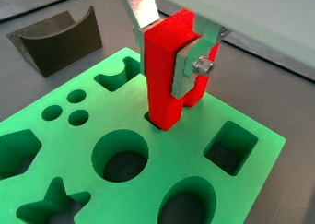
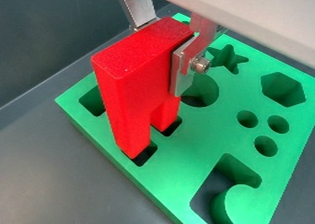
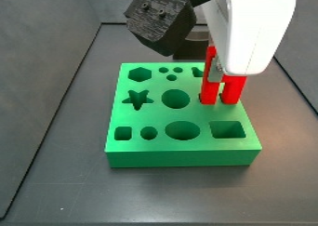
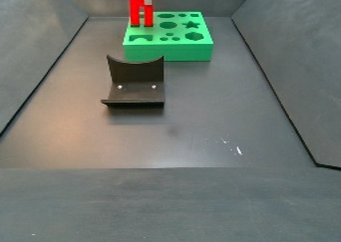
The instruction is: Insert the double-square object.
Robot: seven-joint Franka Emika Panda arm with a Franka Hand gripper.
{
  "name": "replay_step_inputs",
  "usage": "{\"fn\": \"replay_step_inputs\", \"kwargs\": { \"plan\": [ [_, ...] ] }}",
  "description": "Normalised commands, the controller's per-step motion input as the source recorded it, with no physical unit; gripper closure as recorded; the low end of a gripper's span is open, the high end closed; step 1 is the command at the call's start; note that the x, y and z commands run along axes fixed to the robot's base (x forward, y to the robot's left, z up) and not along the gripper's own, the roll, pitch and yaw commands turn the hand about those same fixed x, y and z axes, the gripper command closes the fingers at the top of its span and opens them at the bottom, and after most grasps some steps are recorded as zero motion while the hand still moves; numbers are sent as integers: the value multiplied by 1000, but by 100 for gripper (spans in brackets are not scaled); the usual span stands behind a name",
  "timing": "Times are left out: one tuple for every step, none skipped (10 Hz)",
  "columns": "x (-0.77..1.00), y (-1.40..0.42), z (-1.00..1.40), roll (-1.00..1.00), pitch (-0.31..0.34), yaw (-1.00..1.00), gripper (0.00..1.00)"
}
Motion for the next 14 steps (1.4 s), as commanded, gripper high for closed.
{"fn": "replay_step_inputs", "kwargs": {
  "plan": [
    [154,91,-334,-106,0,0,100],
    [226,100,-311,-123,33,240,100],
    [229,123,-280,-116,56,360,100],
    [57,26,-269,0,4,209,100],
    [0,0,-243,-34,0,0,100],
    [-157,0,-251,-107,0,57,100],
    [-154,0,-231,-129,0,131,100],
    [-200,11,-186,-134,0,111,100],
    [-211,9,-160,-110,0,80,100],
    [-83,0,-229,-47,0,60,100],
    [-17,0,-269,-94,0,23,100],
    [17,0,-331,-87,0,0,100],
    [0,3,-337,0,0,0,100],
    [0,9,-323,0,17,-9,100]
  ]
}}
